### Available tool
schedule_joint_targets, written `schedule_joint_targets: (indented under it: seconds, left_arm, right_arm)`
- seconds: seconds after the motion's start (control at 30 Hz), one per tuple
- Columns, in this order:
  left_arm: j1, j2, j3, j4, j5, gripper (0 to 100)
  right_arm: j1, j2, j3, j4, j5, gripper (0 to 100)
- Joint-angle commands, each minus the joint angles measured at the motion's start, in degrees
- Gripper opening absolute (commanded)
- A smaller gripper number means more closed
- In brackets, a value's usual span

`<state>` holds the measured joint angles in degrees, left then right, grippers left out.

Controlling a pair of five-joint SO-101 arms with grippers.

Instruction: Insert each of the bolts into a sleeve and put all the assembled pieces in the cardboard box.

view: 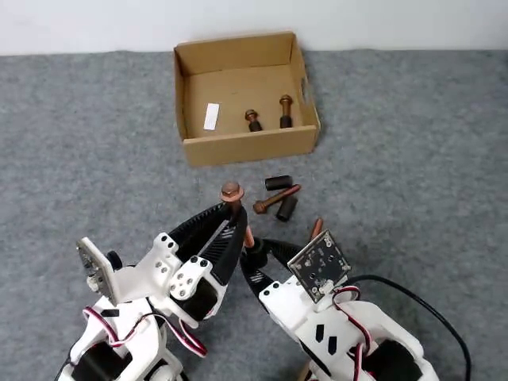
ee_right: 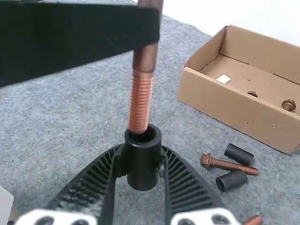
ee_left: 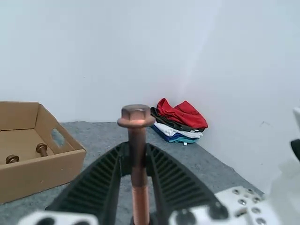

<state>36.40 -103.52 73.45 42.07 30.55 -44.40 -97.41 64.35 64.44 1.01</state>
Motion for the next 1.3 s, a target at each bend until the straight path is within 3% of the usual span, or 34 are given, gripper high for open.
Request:
schedule_joint_targets:
  seconds: [0.0, 0.13, 0.3, 0.67, 0.93, 1.27]
  left_arm:
    - [2.37, -0.18, -1.63, 2.46, 0.62, 0]
    - [7.12, -0.18, 0.04, 4.4, 0.35, 0]
    - [7.3, -0.18, 3.12, 5.1, -0.26, 0]
    - [7.56, -0.18, 3.21, 19.43, -11.25, 1]
    - [7.47, -0.09, 2.86, 23.38, -13.54, 20]
    - [7.21, 0.0, -2.24, 23.47, -13.45, 20]
  right_arm:
    - [0.66, -0.48, -0.79, -0.57, 0.62, 0.9]
    - [0.66, -0.48, -0.79, -0.57, 0.7, 0.9]
    - [0.66, -0.48, -0.79, -0.57, 0.7, 0.9]
    - [0.66, -0.57, -0.79, -0.57, 0.7, 0.9]
    - [0.84, -0.57, -0.79, -0.57, 0.7, 0.9]
    - [0.92, -0.57, -0.7, -0.13, 0.7, 0.9]
